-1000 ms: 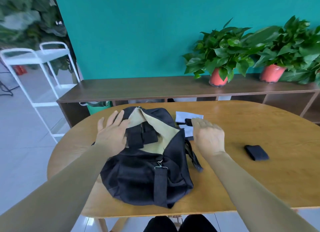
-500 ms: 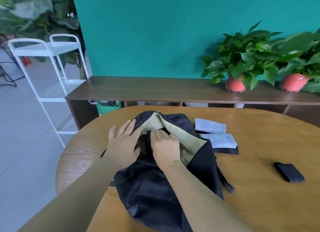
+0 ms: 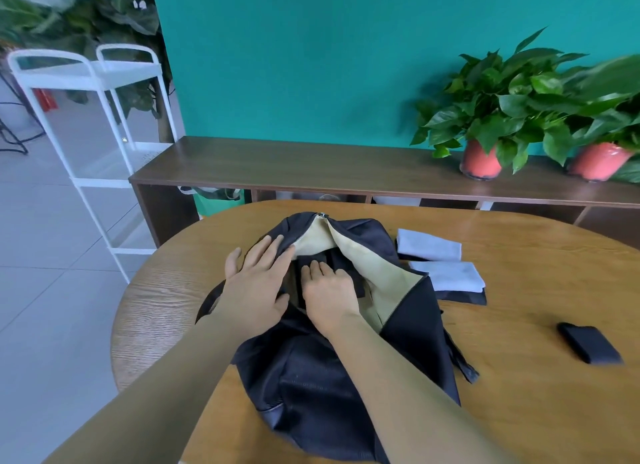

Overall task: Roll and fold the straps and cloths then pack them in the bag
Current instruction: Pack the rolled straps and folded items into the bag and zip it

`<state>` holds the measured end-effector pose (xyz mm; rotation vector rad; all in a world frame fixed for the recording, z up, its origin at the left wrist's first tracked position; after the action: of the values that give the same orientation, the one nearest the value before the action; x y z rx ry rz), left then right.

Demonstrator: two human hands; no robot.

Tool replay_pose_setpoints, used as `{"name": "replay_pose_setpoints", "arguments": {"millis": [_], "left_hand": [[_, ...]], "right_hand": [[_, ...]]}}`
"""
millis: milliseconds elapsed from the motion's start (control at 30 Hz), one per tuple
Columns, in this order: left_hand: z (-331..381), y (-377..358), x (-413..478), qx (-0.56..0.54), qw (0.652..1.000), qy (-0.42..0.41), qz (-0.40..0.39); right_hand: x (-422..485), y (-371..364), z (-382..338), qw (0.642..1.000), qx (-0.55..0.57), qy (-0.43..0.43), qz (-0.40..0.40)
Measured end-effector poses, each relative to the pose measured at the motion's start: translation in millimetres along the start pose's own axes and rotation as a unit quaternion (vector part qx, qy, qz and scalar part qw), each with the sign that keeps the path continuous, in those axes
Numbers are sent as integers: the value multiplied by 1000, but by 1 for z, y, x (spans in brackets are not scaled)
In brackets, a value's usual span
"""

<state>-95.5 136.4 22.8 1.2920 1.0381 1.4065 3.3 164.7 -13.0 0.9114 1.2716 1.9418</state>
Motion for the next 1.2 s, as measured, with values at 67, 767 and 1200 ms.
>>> {"name": "replay_pose_setpoints", "arguments": {"millis": [67,767,1200], "left_hand": [[1,1,-1,1,1000,0,-1],[95,20,-31,58,997,-43,5],[138,11,-33,108,992,-49,-33]], "right_hand": [[0,5,0,1000,1,12,3],[-199,28,193,985,-58,-160,16],[-314,-42,273,948,-4,-273,-163]]}}
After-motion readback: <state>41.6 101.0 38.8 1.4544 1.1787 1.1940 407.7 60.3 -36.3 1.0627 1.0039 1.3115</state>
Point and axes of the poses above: each hand's wrist, its own x-axis towards the middle knuckle, its own y-axis out of the back of the hand, z = x × y, the point moved 7 cm from there along x, towards the middle knuckle, and after that the axes turned 13 degrees about y, right-handed, at the moved point
